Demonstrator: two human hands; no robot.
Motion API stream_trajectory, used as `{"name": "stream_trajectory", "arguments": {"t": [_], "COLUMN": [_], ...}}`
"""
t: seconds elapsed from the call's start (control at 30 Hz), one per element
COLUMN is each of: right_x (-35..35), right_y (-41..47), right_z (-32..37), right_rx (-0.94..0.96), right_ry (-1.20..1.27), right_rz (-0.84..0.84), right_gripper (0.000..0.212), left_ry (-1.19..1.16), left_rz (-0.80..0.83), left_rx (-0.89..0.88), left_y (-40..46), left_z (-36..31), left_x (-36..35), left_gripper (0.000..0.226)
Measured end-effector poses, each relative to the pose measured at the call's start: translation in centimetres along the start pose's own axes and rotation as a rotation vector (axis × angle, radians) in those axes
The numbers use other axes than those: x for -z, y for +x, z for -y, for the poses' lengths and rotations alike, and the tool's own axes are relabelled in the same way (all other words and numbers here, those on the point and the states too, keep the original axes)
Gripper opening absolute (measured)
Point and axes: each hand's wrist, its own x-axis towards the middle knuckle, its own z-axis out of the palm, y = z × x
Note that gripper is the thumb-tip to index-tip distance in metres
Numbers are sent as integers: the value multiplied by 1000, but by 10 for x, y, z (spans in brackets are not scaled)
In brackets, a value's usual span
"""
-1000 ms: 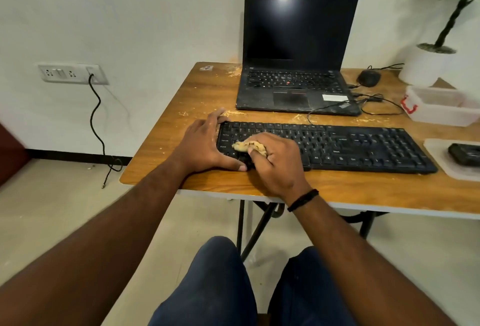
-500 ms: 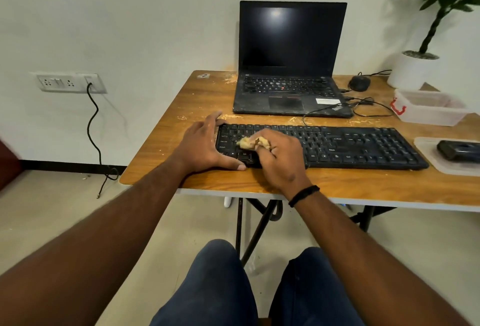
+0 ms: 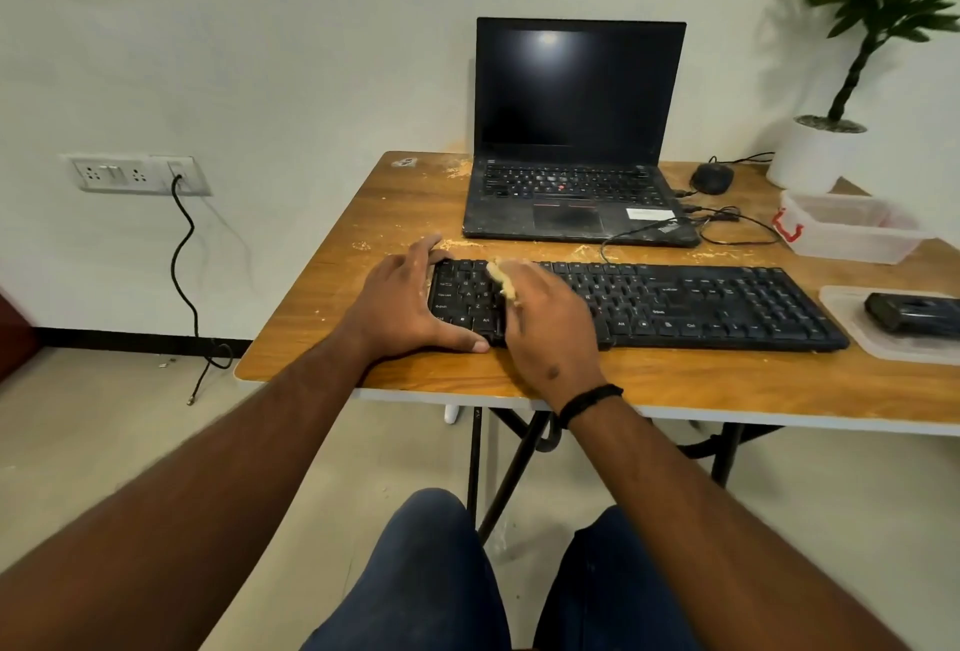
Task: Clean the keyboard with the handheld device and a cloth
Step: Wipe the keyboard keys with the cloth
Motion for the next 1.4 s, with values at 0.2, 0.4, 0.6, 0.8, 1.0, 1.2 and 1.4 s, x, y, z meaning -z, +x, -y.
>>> {"name": "stream_trajectory", "arguments": {"t": [0.2, 0.4, 0.6, 0.8, 1.0, 1.2, 1.4], "right_x": [7, 2, 0, 5, 5, -5, 11], "right_y": [-2, -1, 0, -3, -6, 5, 12], "right_z": [-11, -4, 1, -4, -7, -2, -9], "right_rx": [152, -19, 56, 86, 136, 20, 28], "right_ry": [251, 36, -25, 61, 101, -100, 19], "right_rz": [75, -52, 219, 139, -23, 106, 79], "right_gripper": [26, 39, 46, 40, 38, 33, 36], "left_ry": [0, -15, -7, -6, -20, -17, -32], "left_rz": [-3, -5, -6, -4, 1, -15, 15], "left_rx": [-25, -14, -34, -19, -11, -9, 1], "left_y": [1, 0, 0, -2, -4, -5, -3], "left_z": [2, -1, 0, -4, -7, -11, -7], "left_x": [1, 1, 1, 4, 6, 6, 6], "left_gripper": [145, 147, 146, 148, 147, 142, 147]}}
